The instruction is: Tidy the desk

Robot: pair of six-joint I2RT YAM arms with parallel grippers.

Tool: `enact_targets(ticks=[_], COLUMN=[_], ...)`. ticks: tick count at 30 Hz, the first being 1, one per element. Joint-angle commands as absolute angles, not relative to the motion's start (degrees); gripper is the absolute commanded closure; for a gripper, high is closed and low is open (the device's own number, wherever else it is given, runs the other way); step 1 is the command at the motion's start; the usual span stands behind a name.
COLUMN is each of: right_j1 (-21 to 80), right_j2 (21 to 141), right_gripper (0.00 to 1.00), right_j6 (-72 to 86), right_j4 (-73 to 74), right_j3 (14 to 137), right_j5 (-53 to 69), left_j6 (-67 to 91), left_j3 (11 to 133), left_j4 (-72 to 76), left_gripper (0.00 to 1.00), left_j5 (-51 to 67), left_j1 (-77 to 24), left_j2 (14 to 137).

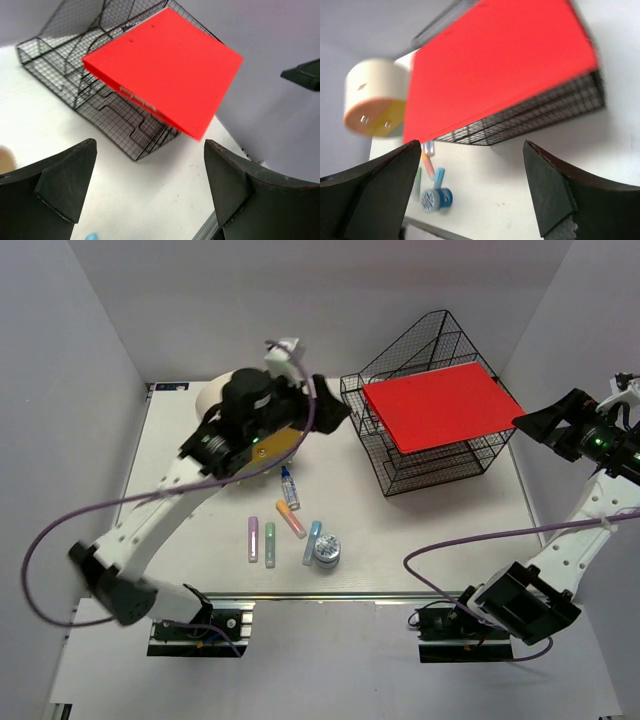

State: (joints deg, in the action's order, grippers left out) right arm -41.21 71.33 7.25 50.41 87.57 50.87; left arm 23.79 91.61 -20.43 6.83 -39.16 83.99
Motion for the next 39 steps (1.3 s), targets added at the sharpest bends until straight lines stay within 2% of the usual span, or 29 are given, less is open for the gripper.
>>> enact_targets(ticks=[1,2,3,6,8,9,10,11,12,13,15,16,18,20,21,22,23,26,28,29,33,34,35,39], right_j1=[-41.22,-41.05,-40.70,-40.26,-39.90,-39.82,-39.64,-39.29,-39.03,-38.24,-36.83,-35.52,-32.11,-30.24,-27.02,-25.85,-24.97,-16.03,-8.76,-6.79,4.20,8.05,9.22,16.33], right_j2=[69.44,67.95,67.24,64.17,61.72,61.00,60.21,59.07,58.80,58.54,58.62,58.80,59.32,60.46,60.90,61.87,62.40,65.37,68.53,69.60,74.00,75.13,75.76,77.52], right_gripper=[0.13,0.15,0.25,0.42,0.65,0.74,0.88,0.94,0.96,1.00,1.00,1.00,0.98,0.94,0.91,0.89,0.88,0.75,0.57,0.52,0.19,0.14,0.11,0.11], right_j6=[-4.74,-5.70,-5.63,-4.40,-1.42,1.29,4.45,6.22,7.72,11.30,13.79,14.32,13.98,13.19,13.01,12.92,12.31,8.46,0.30,0.26,-9.30,-9.66,-10.02,-10.02], right_j4=[52.32,51.08,47.24,41.59,34.66,31.84,26.51,24.02,21.99,17.97,15.04,14.94,14.68,15.20,15.29,15.29,15.29,19.93,30.36,30.41,39.44,39.98,40.51,40.52], right_j3=[89.30,88.43,87.37,86.40,85.70,84.82,84.38,84.03,83.68,83.50,83.32,83.32,82.88,82.79,82.79,82.79,82.79,84.89,89.18,90.86,96.49,96.94,97.73,98.79], right_j5=[67.91,73.07,74.86,80.59,82.34,82.61,82.97,83.23,83.15,83.14,82.18,81.57,78.06,74.91,74.19,72.53,71.64,67.79,64.18,62.94,53.81,51.00,49.15,38.08], left_j6=[21.18,21.27,21.44,22.67,23.90,24.34,24.69,25.57,26.10,26.71,28.38,29.00,29.53,30.32,30.58,31.37,31.72,33.13,34.27,34.45,36.91,38.05,38.40,42.27], left_j3=[84.22,82.29,78.18,72.70,68.48,67.34,65.15,63.82,62.68,61.45,57.67,56.87,55.55,55.28,55.28,55.28,55.37,55.46,54.85,54.50,54.84,57.11,58.69,70.81], left_j4=[-22.23,-22.67,-23.46,-24.87,-26.28,-27.32,-27.59,-27.86,-28.04,-27.78,-26.29,-25.93,-25.49,-25.31,-25.23,-25.22,-25.22,-25.66,-26.36,-26.37,-28.29,-29.34,-30.49,-42.87], left_gripper=[0.02,0.02,0.02,0.05,0.08,0.15,0.19,0.25,0.40,0.47,0.64,0.78,0.86,0.84,0.78,0.59,0.50,0.37,0.31,0.29,0.25,0.24,0.24,0.23], left_j5=[2.47,2.20,1.41,0.97,-1.12,-1.32,-1.14,-0.97,-1.14,-1.14,-1.23,-0.80,-0.09,2.37,2.55,2.46,2.03,-2.45,-6.74,-8.07,-14.84,-17.55,-18.97,-26.97], left_j1=[-39.02,-39.02,-39.02,-39.02,-39.02,-39.02,-39.02,-39.02,-39.02,-39.02,-39.02,-39.02,-39.02,-39.02,-39.02,-39.02,-39.02,-39.02,-39.02,-39.02,-39.73,-39.73,-39.73,-39.73], left_j2=[70.98,68.32,63.33,56.01,50.14,48.36,46.95,44.24,43.25,42.11,40.43,40.52,42.00,43.41,44.29,44.56,44.65,44.74,45.61,46.14,50.88,52.45,55.60,66.07])
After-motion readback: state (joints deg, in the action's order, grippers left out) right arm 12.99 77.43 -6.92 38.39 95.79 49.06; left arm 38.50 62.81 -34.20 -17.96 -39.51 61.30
